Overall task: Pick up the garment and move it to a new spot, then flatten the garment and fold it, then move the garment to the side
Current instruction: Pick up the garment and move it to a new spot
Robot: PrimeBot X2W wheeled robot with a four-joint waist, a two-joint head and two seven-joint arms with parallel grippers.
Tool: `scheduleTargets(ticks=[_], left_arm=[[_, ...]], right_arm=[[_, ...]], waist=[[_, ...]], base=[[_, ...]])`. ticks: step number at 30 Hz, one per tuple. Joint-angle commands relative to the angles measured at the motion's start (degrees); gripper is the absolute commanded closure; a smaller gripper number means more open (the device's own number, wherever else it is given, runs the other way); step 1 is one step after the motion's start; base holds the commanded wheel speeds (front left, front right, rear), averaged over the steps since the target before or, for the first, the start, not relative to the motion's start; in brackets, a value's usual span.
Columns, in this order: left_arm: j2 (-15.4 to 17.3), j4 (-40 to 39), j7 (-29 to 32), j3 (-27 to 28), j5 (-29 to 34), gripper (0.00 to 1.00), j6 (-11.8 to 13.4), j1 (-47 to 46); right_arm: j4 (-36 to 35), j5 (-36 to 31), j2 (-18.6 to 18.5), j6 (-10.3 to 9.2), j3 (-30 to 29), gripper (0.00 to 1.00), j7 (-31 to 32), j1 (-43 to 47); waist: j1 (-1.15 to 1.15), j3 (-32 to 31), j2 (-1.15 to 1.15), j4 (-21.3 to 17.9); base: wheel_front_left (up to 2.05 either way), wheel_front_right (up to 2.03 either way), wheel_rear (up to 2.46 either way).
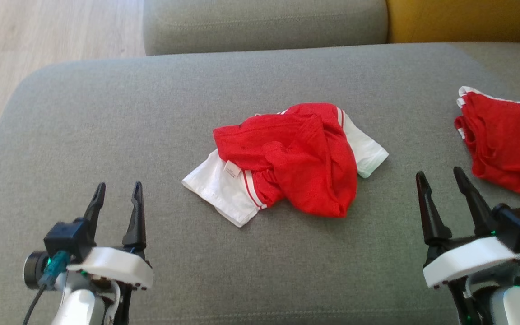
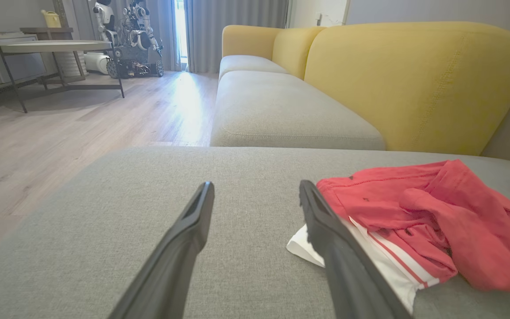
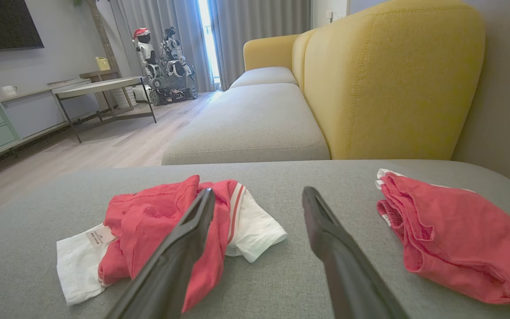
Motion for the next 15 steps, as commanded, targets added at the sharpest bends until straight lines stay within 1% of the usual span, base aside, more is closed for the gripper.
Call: scheduleTargets(ticks=[1, 15], left_arm=[[1.5, -1.8, 0.2, 1.6, -0.1, 0.0, 0.1, -1.4], [2.2, -2.5, 1.3, 1.2, -0.8, 0.0, 0.7, -0.2]], right_arm=[[-2.3, -0.2, -1.0, 0.11, 1.3, 0.0, 0.2, -0.5], [-2.7, 0.0, -0.8, 0.11, 1.5, 0.0, 1.0, 0.1]], waist=[[0.0, -0.9, 0.0, -0.1], [0.0, -1.6, 0.0, -0.1]], base=[[0.0, 0.0, 0.0], [0.0, 0.0, 0.0]])
